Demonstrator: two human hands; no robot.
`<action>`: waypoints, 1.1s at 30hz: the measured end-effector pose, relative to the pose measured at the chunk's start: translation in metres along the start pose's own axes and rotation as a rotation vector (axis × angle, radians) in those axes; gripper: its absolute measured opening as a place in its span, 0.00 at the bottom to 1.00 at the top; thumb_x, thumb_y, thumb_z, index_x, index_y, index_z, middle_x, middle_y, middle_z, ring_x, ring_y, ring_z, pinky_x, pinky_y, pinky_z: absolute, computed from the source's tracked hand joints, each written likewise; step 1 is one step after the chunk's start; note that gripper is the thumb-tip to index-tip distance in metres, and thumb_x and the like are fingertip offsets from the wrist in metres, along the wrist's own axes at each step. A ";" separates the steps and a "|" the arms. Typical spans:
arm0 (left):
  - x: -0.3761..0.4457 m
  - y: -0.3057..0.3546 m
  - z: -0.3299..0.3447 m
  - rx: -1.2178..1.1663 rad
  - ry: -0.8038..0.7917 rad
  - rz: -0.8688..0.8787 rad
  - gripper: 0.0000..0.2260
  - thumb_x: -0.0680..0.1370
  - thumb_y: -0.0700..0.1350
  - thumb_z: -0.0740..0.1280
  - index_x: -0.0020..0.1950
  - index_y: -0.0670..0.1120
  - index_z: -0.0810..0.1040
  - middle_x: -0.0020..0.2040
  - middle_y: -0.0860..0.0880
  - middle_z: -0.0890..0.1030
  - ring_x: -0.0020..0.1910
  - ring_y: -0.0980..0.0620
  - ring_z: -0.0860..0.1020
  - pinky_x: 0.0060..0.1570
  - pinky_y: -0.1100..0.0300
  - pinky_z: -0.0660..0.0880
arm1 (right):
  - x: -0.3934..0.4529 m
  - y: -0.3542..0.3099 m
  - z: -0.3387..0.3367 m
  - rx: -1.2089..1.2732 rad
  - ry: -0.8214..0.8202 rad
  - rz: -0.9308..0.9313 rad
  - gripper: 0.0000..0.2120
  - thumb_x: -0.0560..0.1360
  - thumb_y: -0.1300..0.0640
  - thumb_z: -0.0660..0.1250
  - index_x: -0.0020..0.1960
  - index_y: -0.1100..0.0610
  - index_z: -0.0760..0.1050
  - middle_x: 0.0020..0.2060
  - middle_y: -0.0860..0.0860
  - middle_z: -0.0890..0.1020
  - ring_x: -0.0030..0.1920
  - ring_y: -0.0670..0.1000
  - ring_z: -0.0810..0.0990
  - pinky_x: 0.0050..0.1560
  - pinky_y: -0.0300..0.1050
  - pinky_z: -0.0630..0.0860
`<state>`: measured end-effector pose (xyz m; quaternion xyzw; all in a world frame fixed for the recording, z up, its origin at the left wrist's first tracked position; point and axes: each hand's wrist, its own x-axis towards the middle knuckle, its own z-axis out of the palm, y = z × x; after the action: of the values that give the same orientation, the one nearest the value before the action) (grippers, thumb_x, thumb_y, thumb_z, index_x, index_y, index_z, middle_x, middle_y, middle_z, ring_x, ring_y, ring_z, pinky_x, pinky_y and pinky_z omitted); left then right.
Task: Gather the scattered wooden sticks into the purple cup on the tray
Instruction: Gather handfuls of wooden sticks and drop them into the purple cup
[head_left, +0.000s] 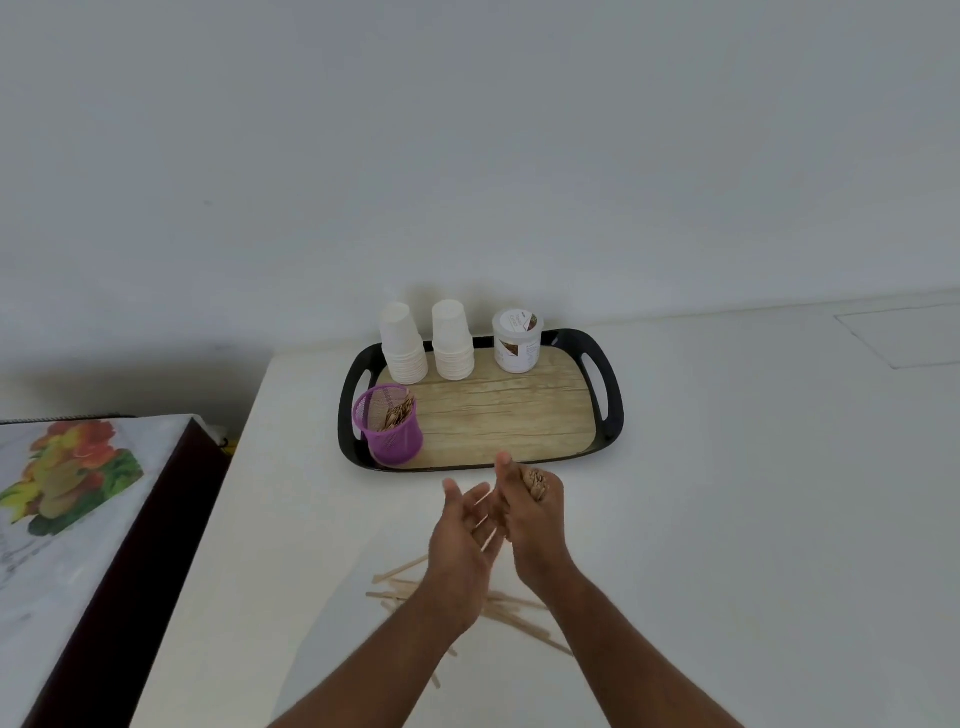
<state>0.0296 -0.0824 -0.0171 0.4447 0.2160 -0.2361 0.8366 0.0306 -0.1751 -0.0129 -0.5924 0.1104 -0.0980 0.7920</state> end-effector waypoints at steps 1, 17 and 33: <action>-0.002 0.004 0.002 -0.094 -0.059 -0.064 0.28 0.84 0.61 0.55 0.65 0.40 0.79 0.61 0.40 0.83 0.63 0.45 0.80 0.70 0.47 0.71 | -0.003 -0.005 0.006 0.062 -0.017 0.018 0.28 0.80 0.47 0.70 0.28 0.59 0.65 0.21 0.53 0.65 0.23 0.50 0.63 0.27 0.43 0.63; -0.032 0.027 0.011 -0.247 -0.190 -0.018 0.18 0.85 0.51 0.58 0.37 0.46 0.74 0.30 0.51 0.76 0.33 0.56 0.79 0.42 0.59 0.81 | -0.034 -0.040 0.060 0.233 -0.005 -0.045 0.28 0.73 0.48 0.77 0.30 0.61 0.62 0.24 0.54 0.60 0.26 0.52 0.56 0.34 0.43 0.63; -0.020 0.045 -0.024 -0.339 -0.168 -0.107 0.31 0.84 0.62 0.49 0.58 0.37 0.80 0.56 0.37 0.83 0.58 0.46 0.84 0.61 0.53 0.76 | -0.019 -0.031 0.078 0.168 -0.071 0.021 0.27 0.77 0.54 0.71 0.27 0.59 0.59 0.21 0.54 0.58 0.26 0.55 0.51 0.33 0.52 0.57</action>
<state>0.0367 -0.0358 0.0110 0.2640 0.2056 -0.2767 0.9008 0.0345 -0.1066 0.0398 -0.5260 0.0802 -0.0775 0.8432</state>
